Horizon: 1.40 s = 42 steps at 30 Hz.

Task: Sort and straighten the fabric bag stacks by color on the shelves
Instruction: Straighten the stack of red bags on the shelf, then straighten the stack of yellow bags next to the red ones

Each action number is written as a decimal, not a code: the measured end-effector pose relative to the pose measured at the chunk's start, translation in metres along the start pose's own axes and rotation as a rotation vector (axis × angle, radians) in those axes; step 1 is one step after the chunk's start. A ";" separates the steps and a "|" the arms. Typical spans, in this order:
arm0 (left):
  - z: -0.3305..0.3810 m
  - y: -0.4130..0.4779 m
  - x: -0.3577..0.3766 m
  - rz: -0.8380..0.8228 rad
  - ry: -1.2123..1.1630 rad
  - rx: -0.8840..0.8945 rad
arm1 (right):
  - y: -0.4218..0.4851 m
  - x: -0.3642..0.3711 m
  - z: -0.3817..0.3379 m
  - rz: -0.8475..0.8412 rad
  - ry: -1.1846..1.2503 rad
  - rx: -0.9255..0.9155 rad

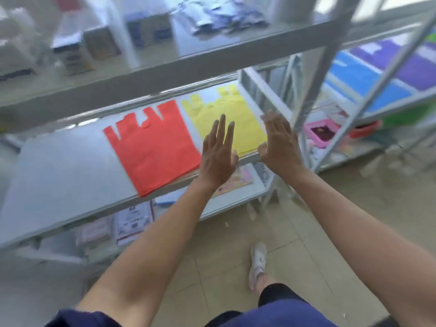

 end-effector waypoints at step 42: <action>0.815 0.581 0.536 -0.430 -0.336 0.263 | 0.205 -0.373 1.030 0.088 -0.086 0.666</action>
Point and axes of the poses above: each hand's wrist, its own y-axis towards the middle knuckle, its own x-axis out of the palm, z = x × y, the point moved 2 cm from there along y, towards the middle knuckle, and after that the axes turned 5 degrees about z, right-handed, at the moved point
